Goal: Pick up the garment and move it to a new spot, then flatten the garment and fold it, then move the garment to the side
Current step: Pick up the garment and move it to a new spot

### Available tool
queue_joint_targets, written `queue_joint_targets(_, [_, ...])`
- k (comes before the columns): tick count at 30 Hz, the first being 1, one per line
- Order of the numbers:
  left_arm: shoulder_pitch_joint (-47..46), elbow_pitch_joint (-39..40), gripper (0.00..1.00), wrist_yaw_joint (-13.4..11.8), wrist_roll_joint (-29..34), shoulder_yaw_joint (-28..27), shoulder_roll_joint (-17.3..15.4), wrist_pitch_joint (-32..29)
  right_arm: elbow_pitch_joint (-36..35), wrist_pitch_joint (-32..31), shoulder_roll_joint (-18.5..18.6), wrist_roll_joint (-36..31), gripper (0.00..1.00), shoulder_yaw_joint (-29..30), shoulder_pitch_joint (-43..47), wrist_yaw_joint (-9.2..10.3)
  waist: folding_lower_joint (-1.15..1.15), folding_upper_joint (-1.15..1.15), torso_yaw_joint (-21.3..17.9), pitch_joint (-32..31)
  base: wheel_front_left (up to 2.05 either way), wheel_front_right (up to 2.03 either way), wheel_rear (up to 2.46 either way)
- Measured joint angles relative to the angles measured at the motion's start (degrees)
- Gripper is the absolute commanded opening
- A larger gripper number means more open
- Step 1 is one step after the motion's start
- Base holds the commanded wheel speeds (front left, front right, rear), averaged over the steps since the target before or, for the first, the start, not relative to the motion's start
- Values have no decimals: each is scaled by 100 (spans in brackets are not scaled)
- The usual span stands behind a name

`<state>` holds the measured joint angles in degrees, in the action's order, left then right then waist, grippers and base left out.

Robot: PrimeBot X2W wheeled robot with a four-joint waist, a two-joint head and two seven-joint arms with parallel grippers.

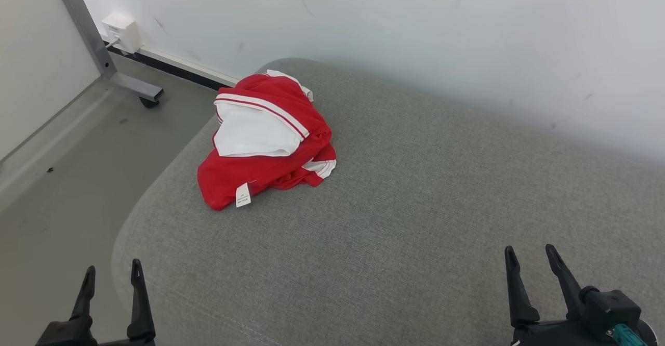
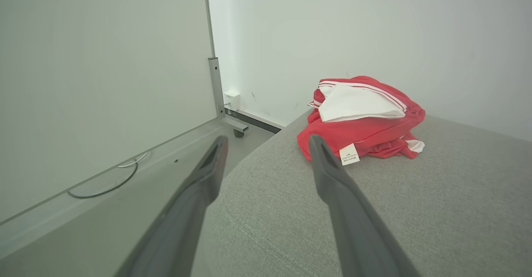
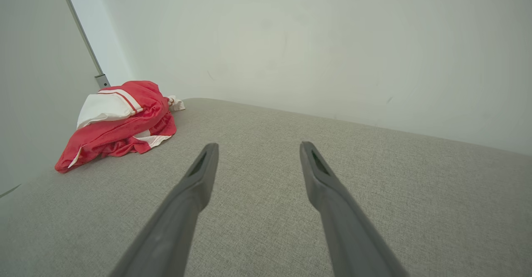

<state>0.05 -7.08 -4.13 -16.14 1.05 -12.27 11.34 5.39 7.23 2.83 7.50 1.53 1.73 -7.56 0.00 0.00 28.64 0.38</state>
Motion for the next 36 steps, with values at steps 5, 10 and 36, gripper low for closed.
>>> queue_joint_targets(5, [65,83,100,-93,0,1,2,-2,12,1,0,5,100,-35,-1,0,0,0,-2,-2,0,0,0])
queue_joint_targets(10, [44,122,100,-148,-36,-63,-2,2,7,8,0,-3,100,-45,-46,0,0,0,-85,69,0,0,0])
queue_joint_targets(36, [-3919,-1716,100,515,-779,-491,-965,-312,-694,-157,42,-608,100,298,-947,0,1,1,-1585,1618,0,0,0])
